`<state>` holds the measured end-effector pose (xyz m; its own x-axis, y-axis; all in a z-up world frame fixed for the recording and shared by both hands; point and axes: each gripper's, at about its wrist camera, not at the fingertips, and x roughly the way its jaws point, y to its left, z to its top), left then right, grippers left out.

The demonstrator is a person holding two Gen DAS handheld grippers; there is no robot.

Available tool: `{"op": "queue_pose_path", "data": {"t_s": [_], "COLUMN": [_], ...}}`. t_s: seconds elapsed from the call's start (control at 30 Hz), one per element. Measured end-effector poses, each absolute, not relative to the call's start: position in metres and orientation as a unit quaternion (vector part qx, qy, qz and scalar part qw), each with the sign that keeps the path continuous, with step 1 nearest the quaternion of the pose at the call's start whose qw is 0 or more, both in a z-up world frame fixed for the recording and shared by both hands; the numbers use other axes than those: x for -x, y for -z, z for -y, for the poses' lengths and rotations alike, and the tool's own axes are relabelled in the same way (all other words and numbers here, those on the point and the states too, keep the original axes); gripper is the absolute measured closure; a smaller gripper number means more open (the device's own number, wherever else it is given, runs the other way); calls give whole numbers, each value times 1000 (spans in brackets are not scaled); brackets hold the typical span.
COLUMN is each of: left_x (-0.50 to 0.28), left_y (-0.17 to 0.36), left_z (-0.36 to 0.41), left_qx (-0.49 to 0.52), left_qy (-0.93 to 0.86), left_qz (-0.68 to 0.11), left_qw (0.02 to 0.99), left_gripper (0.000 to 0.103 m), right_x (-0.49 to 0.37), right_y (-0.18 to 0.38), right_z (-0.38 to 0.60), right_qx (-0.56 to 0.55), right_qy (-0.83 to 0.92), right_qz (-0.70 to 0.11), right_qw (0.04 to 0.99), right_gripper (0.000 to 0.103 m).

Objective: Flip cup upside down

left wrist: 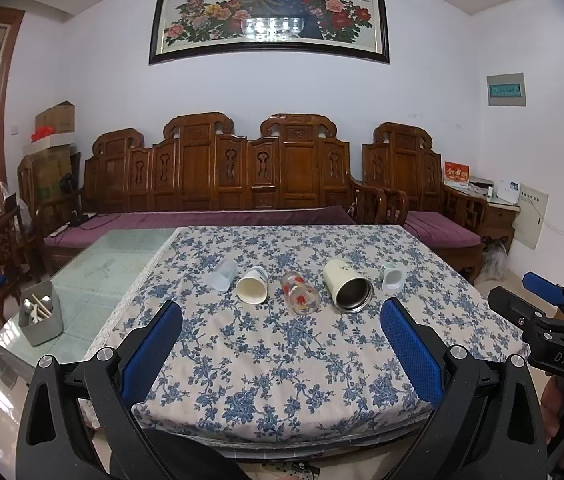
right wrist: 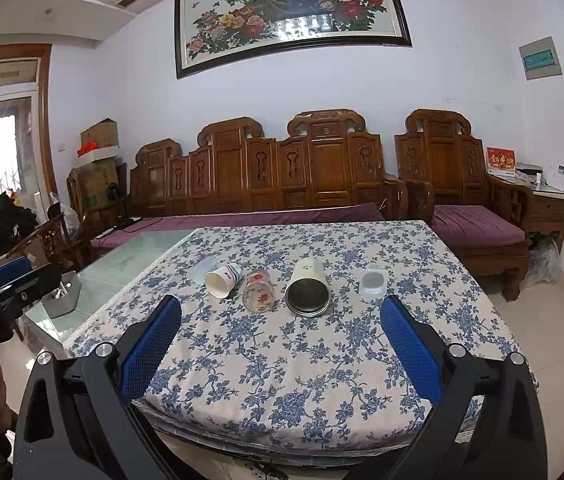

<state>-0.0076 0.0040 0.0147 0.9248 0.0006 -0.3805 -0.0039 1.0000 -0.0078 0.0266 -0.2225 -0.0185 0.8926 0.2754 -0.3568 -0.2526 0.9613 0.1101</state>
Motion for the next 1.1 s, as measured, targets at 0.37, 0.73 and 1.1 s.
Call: {"op": "queue_pose_path", "data": {"t_s": [0.37, 0.73, 1.1], "left_x": [9, 10, 10], "left_y": [-15, -16, -15], "left_z": [-3, -2, -3], "left_qx": [3, 3, 3], "left_qy": [-2, -2, -2], "left_qz": [-193, -192, -192], "left_qw": [981, 981, 981], "left_gripper": [7, 7, 7], "right_x": [-26, -26, -26], "right_y": [18, 17, 17], "right_z": [223, 222, 223], "right_qx": [-32, -32, -32], "right_qy": [-136, -137, -137], "right_qz": [-187, -187, -187], "right_qw": [972, 972, 972], "right_gripper": [3, 3, 3]}}
